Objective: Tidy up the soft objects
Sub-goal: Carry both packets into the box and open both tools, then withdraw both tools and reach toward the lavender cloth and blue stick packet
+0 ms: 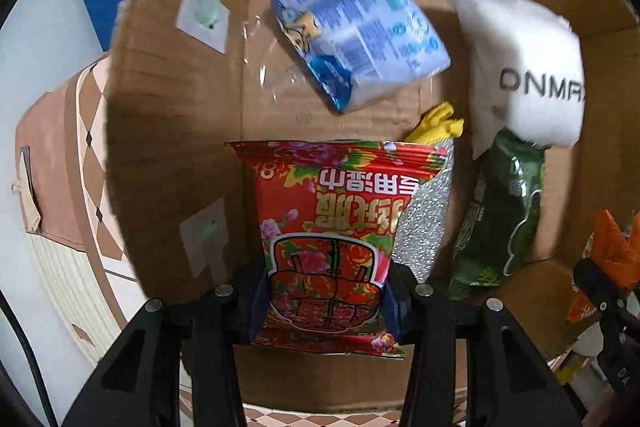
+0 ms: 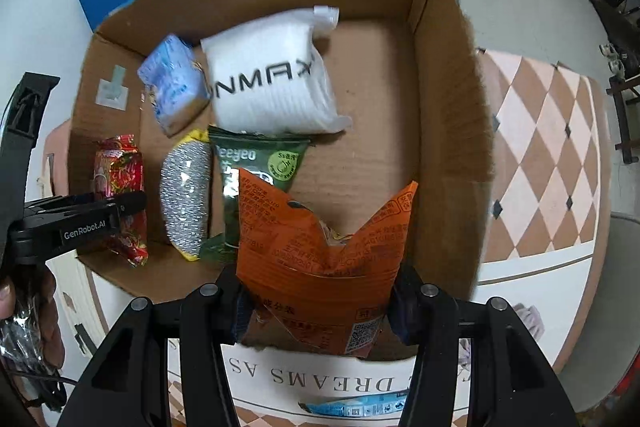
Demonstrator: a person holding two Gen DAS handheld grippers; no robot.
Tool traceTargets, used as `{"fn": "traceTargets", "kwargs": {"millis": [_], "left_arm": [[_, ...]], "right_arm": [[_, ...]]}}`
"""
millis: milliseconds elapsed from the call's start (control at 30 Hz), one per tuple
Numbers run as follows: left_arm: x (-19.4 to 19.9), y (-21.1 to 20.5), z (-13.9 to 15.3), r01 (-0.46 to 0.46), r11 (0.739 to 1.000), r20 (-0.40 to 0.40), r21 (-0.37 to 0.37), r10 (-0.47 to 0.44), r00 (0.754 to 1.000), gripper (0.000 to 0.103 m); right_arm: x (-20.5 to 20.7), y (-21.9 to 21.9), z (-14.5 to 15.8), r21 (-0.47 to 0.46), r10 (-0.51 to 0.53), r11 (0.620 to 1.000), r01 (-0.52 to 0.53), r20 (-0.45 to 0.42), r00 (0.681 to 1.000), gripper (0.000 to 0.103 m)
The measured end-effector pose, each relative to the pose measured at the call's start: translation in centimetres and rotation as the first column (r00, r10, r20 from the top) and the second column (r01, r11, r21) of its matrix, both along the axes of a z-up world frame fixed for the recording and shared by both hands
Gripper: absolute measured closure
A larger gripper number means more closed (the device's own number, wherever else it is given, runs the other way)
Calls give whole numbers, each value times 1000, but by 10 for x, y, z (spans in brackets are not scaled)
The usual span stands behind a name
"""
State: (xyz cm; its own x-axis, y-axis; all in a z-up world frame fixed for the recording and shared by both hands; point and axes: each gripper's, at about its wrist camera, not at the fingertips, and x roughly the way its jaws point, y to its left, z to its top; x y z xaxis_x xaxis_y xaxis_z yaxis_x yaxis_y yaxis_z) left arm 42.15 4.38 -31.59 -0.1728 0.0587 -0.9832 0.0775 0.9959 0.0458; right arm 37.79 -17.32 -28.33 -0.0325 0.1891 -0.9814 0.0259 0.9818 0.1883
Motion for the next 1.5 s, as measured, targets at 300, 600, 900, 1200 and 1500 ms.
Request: {"fn": "traceTargets", "kwargs": {"millis": [300, 600, 900, 1200, 1500], "left_arm": [[-1, 3, -11, -16, 1000, -49, -17, 15, 999, 59], [13, 18, 14, -54, 995, -57, -86, 49, 997, 54], [-8, 16, 94, -13, 993, 139, -120, 30, 990, 8], [-90, -32, 153, 146, 988, 465, 44, -150, 873, 6], [-221, -126, 78, 494, 834, 383, 246, -552, 741, 6]], "right_arm": [[3, 4, -27, -27, 23, 999, -24, -66, 998, 44], [5, 6, -17, -14, 22, 1000, -24, -72, 997, 24], [-5, 12, 30, -59, 60, 997, -59, 27, 998, 0], [-58, -17, 86, -35, 21, 999, -15, 168, 986, 0], [-210, -126, 36, -35, -300, 953, 300, -10, 954, 0]]}}
